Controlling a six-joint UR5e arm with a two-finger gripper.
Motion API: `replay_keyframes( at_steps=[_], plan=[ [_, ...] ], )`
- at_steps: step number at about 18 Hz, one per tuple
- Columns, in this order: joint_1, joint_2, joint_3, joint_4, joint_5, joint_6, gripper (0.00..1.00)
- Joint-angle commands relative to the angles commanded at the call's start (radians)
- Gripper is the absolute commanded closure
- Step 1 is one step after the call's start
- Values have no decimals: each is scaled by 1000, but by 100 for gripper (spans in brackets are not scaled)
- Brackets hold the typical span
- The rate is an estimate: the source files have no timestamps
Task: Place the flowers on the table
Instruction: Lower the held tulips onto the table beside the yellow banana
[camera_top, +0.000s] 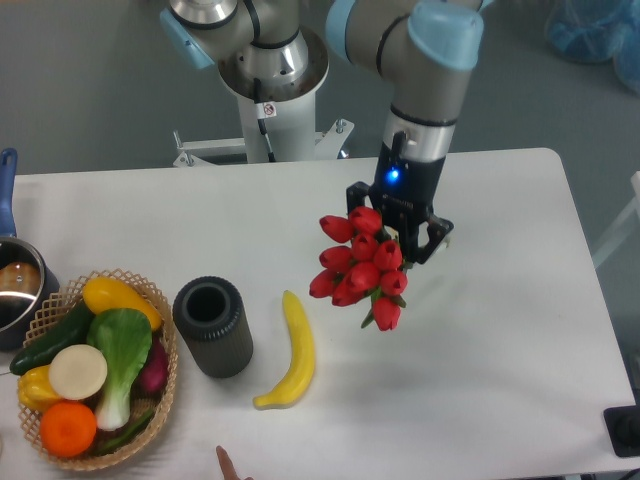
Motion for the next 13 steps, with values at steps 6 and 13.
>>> replay_keyframes(
  at_steps=[6,13],
  plan=[
    [-46,-93,52,3,34,12,45],
    [-51,-143,68,31,39,43,45]
  ],
)
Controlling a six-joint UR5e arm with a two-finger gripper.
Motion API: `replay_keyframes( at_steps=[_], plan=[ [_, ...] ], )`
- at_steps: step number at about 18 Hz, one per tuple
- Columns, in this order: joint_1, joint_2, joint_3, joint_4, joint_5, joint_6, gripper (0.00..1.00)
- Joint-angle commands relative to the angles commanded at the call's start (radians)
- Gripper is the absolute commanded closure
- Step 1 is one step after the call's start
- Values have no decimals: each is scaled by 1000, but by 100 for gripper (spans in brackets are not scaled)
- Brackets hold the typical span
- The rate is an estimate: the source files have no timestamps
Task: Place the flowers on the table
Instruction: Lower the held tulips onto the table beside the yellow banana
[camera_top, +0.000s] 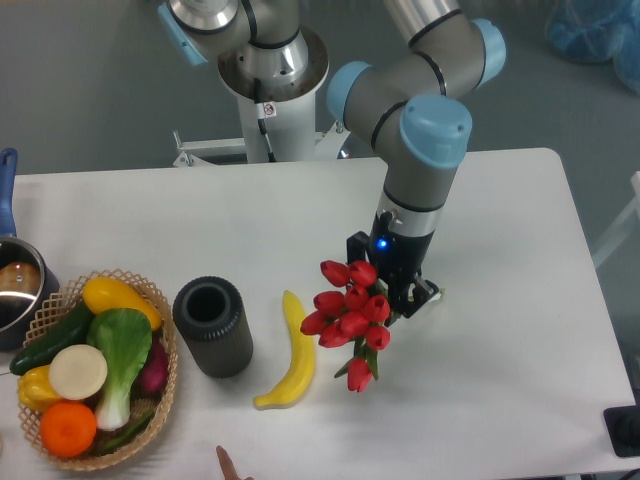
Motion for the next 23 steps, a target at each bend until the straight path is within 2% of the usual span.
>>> replay_keyframes(
  at_steps=[3,10,17,23],
  plan=[
    [2,-20,-2,17,0,0,45],
    [6,-31,-23,15,2,0,44],
    [60,-22,-81,15,-3,2,44],
    [61,-15,-132,15,-3,0,43]
  ],
)
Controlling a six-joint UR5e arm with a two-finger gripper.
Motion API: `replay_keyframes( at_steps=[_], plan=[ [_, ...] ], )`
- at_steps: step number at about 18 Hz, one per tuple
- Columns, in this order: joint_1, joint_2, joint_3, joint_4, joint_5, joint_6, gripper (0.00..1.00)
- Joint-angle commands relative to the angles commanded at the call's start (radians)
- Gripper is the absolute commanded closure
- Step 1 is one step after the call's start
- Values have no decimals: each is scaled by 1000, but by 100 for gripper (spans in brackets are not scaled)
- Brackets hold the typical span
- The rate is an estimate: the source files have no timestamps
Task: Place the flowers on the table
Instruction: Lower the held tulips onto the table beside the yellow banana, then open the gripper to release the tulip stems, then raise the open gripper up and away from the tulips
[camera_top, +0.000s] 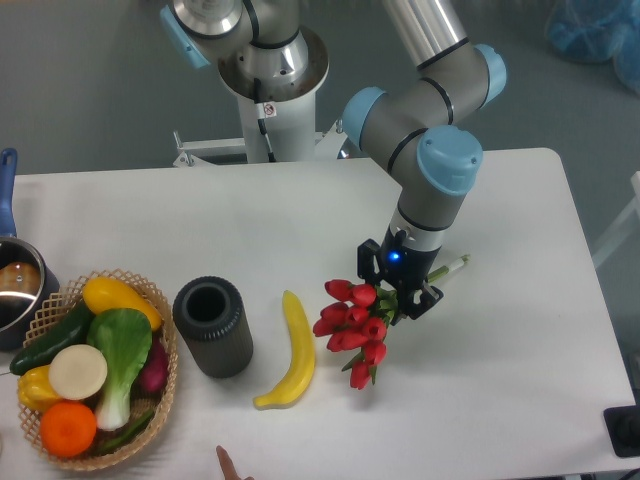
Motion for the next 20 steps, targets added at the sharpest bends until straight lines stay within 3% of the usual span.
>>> replay_keyframes(
  at_steps=[4,8,11,16,20],
  plan=[
    [0,2,-40,-2,0,0,39],
    [5,14,-42,-3,-8,-3,24],
    [8,20,-31,-3,-9,-2,0],
    [41,52,7,-8,-95,-15,0],
    [72,74,40,-9,-94,1,0]
  ],
)
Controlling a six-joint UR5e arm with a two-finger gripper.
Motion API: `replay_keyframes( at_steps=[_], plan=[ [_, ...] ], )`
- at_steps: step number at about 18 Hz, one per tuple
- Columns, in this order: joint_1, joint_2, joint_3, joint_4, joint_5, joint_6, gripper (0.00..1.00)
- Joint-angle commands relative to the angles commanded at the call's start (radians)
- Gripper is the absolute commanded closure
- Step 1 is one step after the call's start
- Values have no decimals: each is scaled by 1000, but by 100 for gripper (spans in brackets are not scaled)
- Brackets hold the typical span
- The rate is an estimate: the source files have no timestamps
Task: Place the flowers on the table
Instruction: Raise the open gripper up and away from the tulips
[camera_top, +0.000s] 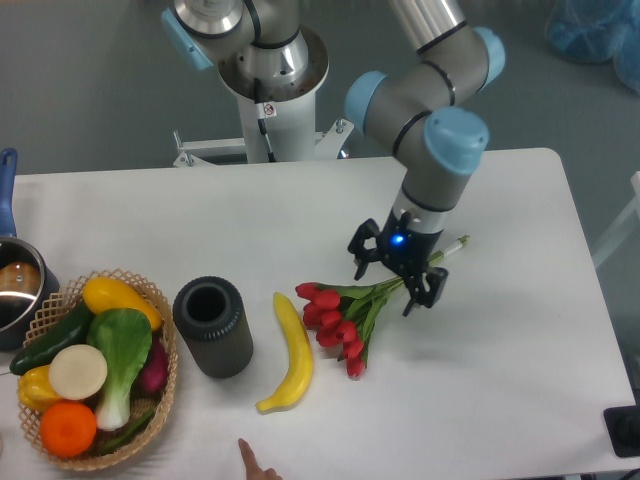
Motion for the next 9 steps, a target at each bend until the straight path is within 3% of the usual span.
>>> replay_keyframes(
  at_steps=[4,9],
  plan=[
    [27,23,26,-12,0,49,0],
    [113,17,26,-58,0,328,0]
  ],
)
